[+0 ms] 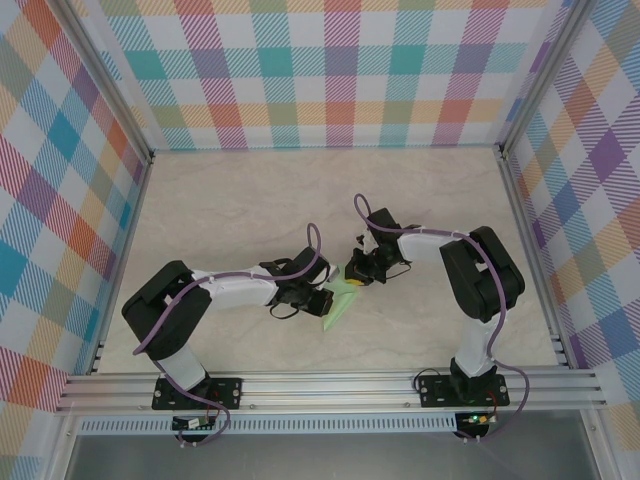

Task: Fold a paper plane with a square sheet of paper (pick it up from the middle)
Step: Third fold the triangle at the center of the table.

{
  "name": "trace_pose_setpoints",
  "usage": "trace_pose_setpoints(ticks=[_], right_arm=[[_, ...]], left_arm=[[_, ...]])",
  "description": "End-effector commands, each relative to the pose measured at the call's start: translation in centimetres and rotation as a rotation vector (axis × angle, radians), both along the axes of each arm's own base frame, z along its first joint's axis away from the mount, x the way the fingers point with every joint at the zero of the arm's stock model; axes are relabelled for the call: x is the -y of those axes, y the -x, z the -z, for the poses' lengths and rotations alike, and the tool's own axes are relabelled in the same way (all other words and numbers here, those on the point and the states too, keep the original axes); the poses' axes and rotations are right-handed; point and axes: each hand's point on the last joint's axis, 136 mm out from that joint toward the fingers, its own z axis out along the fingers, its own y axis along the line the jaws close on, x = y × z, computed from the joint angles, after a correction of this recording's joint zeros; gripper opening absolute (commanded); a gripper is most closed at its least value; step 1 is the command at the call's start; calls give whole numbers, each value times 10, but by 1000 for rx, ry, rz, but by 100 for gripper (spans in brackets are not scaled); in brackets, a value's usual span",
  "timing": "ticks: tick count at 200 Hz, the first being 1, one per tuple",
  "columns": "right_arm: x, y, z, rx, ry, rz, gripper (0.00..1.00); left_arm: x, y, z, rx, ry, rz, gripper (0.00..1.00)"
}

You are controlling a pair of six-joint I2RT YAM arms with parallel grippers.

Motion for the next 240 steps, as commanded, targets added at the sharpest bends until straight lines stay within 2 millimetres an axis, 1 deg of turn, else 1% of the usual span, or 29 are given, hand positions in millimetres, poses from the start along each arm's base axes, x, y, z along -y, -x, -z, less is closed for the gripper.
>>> trace_pose_setpoints(ticks=[1,43,102,115,126,145,160,177,191,206,222,240], right_arm=[[15,18,18,-70,92,14,9],[15,18,17,-68,92,14,9],[14,16,13,-61,84,20,9],[13,13,5,-44,75,25,9],[11,10,-5,-17,58,29,9],[12,3,-30,48,40,50,10],[15,1,-47,93,33,71,11],[19,5,-58,116,19,98,13],[14,12,-64,108,-47,111,11],[8,24,-63,86,-101,112,9],[0,36,-59,68,-111,100,9],[-10,44,-53,56,-102,90,9]], left_arm=[[-9,-3,3,15,-23,-22,7],[-17,4,14,-13,-45,-37,7],[-13,3,13,-17,-34,-30,7],[-14,4,14,-21,-36,-30,7],[-14,6,15,-30,-34,-31,7],[-16,8,15,-32,-28,-38,7],[-15,8,13,-30,-20,-39,7],[-15,7,12,-27,-19,-37,7],[-14,8,12,-30,-15,-34,7],[-12,8,12,-31,-11,-32,7],[-11,7,13,-35,-7,-32,7],[-10,8,14,-39,-7,-28,7]])
